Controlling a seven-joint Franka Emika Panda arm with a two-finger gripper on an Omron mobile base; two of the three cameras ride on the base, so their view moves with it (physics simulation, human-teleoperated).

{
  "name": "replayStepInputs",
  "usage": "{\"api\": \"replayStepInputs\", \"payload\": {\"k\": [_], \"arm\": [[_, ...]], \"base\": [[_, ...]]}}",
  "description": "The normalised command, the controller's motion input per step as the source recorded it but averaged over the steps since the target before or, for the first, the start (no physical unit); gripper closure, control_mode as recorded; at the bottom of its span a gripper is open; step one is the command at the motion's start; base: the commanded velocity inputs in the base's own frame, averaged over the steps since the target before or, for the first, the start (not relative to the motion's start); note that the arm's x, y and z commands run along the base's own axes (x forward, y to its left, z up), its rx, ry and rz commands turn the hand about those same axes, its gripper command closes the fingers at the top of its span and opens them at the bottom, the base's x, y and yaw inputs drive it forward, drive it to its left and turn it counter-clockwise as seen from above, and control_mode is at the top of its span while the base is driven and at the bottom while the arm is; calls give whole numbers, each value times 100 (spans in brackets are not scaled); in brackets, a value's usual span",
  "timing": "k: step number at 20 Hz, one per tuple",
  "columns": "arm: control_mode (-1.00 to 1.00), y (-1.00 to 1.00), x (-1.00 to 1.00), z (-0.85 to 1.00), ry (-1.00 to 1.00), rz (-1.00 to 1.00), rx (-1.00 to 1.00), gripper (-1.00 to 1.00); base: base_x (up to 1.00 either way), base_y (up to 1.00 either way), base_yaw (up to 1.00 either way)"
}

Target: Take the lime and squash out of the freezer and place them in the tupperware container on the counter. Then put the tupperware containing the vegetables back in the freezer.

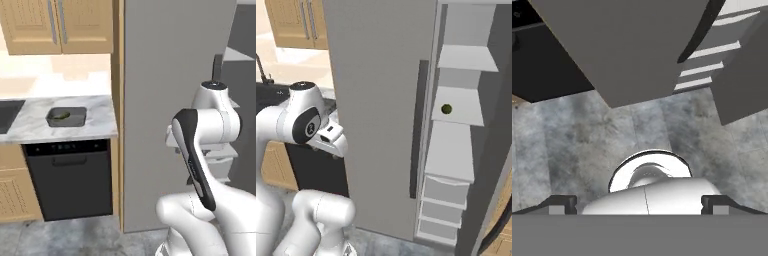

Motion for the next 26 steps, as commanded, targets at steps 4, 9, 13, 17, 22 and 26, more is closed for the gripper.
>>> {"api": "replayStepInputs", "payload": {"k": [4, 9, 13, 17, 22, 26], "arm": [[100, 0, 0, 0, 0, 0, 0, -100], [100, 0, 0, 0, 0, 0, 0, -100], [100, 0, 0, 0, 0, 0, 0, -100], [100, 0, 0, 0, 0, 0, 0, -100], [100, 0, 0, 0, 0, 0, 0, -100], [100, 0, 0, 0, 0, 0, 0, -100]], "base": [[36, -88, 1], [45, -59, 0], [49, -22, -7], [25, -23, -16], [2, -37, -20], [4, -38, -21]]}}
